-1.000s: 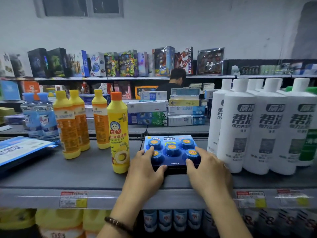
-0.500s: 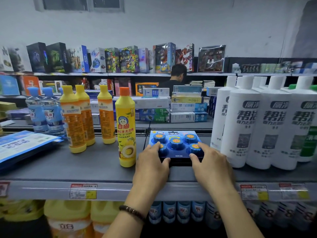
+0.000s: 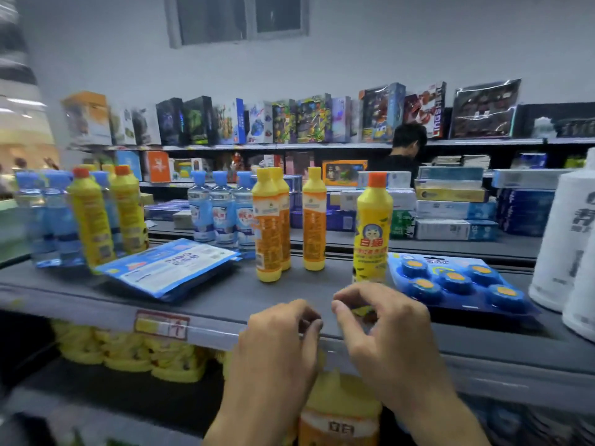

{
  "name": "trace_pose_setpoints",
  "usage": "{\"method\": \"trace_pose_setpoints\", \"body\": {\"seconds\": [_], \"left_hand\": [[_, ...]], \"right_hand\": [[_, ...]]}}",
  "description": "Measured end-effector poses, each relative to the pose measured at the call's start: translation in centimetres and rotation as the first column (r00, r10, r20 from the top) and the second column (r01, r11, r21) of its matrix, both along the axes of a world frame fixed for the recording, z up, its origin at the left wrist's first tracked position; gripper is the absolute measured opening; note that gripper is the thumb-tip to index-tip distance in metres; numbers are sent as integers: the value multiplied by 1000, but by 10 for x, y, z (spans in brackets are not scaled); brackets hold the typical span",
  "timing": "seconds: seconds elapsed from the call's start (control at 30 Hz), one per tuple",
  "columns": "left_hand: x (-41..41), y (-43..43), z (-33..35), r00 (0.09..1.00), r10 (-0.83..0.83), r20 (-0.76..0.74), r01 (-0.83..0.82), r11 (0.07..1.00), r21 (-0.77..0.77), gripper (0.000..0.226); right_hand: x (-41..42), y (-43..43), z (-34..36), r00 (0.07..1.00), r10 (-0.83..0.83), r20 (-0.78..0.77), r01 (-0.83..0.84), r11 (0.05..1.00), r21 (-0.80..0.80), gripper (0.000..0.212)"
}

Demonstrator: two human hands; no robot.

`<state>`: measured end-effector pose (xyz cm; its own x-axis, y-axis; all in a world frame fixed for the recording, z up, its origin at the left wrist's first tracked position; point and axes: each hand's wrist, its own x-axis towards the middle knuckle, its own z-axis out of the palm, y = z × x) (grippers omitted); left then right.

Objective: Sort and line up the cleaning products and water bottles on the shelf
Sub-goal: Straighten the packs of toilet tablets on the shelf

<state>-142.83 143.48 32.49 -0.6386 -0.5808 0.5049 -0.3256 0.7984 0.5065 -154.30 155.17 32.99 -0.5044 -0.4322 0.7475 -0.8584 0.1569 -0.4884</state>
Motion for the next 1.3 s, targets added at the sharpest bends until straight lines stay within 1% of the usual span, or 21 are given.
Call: {"method": "trace_pose_setpoints", "body": {"seconds": [0.13, 0.2, 0.3, 0.37, 0.43, 0.53, 0.63, 0.7, 0.73, 0.87, 0.93, 1.0, 1.07, 1.1, 1.17, 1.23, 1.3], "left_hand": [[57, -62, -6, 981, 181, 73, -176, 982, -64, 4], [79, -93, -14, 964, 251, 86, -244, 966, -85, 15], [106, -138, -26, 939, 330, 100, -317, 941, -120, 40], [116, -161, -34, 926, 342, 159, -323, 937, -132, 58], [119, -179, -40, 914, 334, 232, -310, 941, -133, 66], [119, -198, -43, 909, 280, 308, -262, 960, -99, 71], [119, -209, -46, 911, 231, 343, -212, 973, -92, 71], [121, -213, -50, 904, 236, 356, -207, 971, -118, 71], [121, -214, -51, 899, 244, 363, -209, 969, -134, 72], [120, -214, -56, 900, 238, 365, -204, 970, -130, 74], [120, -216, -58, 915, 231, 331, -201, 972, -122, 74], [120, -217, -60, 929, 236, 286, -209, 970, -121, 77], [122, -216, -61, 939, 197, 282, -182, 980, -78, 77], [123, -216, -59, 945, 171, 280, -167, 985, -39, 77], [122, -217, -52, 960, 140, 242, -149, 989, 17, 76], [121, -217, -47, 974, 119, 191, -136, 987, 80, 79], [121, -215, -40, 990, 107, 95, -119, 984, 134, 83]], "right_hand": [[44, -72, 0, 992, 119, 36, -123, 980, 157, 3], [61, -108, -1, 985, 161, 58, -170, 963, 211, 4], [81, -163, -4, 980, 195, 27, -195, 943, 269, 18], [91, -193, -5, 983, 184, -13, -170, 935, 312, 29], [97, -219, -5, 984, 173, -35, -150, 925, 348, 38], [104, -246, -8, 987, 156, -47, -124, 910, 396, 51], [107, -265, -12, 992, 124, -30, -99, 892, 442, 62], [109, -272, -14, 994, 108, -19, -87, 885, 458, 68], [110, -274, -16, 995, 96, -27, -73, 885, 460, 67], [112, -277, -17, 997, 45, -62, -14, 906, 424, 52], [111, -277, -15, 996, 25, -87, 13, 914, 406, 47], [110, -276, -10, 993, 15, -115, 36, 904, 426, 44], [107, -274, -3, 993, 5, -115, 47, 896, 442, 42], [105, -272, 1, 995, 2, -100, 41, 907, 420, 39], [103, -268, 11, 999, 6, -51, 10, 953, 304, 33], [103, -264, 21, 1000, 1, -20, 2, 989, 148, 28], [104, -257, 30, 1000, 8, -2, -8, 1000, 13, 24]]}}
